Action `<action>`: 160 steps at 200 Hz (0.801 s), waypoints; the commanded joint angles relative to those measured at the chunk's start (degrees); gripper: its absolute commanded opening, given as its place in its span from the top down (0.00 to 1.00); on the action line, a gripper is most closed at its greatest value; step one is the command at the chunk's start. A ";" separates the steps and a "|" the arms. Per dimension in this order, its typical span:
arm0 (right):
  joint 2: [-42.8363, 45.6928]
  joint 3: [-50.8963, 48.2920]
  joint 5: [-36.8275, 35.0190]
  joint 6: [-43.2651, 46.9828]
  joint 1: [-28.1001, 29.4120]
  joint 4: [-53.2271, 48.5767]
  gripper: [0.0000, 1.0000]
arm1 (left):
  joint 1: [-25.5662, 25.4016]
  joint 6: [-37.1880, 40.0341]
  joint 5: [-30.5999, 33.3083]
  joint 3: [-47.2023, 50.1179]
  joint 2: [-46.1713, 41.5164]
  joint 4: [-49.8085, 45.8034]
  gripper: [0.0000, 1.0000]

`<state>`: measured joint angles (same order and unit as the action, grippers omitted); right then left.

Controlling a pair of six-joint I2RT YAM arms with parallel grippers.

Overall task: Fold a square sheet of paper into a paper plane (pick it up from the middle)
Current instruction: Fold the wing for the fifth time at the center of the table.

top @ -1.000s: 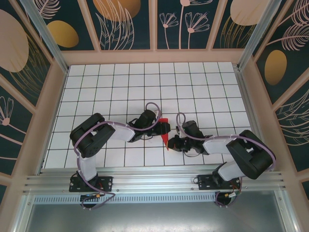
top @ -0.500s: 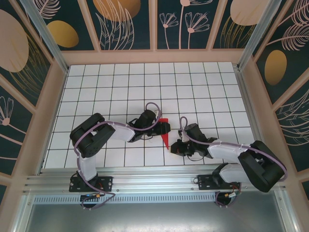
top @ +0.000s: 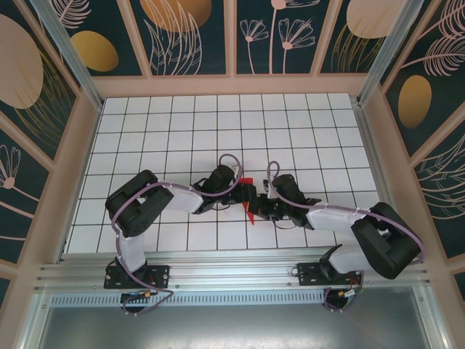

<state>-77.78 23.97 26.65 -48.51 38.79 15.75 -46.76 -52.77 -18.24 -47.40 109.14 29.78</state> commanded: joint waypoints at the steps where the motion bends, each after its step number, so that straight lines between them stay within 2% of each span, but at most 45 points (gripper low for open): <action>1: -2.50 0.58 -0.74 -2.08 0.35 5.97 0.88 | 0.52 0.61 0.79 0.78 3.04 -5.16 0.56; 43: -6.47 0.07 1.55 -1.74 0.28 8.04 0.87 | 0.60 0.61 0.75 0.90 2.96 -5.03 0.56; 76: -9.63 0.51 -1.45 1.36 -0.19 1.15 0.87 | 0.58 0.62 0.57 0.90 2.86 -4.82 0.56; 111: -11.67 -1.98 -2.46 3.11 -0.38 -3.51 0.92 | 0.54 1.25 0.66 0.73 2.60 -4.82 0.56; 160: -13.54 -4.72 -1.74 4.65 -0.38 -4.76 0.97 | 2.48 3.25 -0.96 1.16 2.30 -1.10 0.55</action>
<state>-87.37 22.96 27.44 -46.41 38.54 21.26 -46.13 -52.01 -19.38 -47.48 109.30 30.20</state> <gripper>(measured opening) 0.063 0.446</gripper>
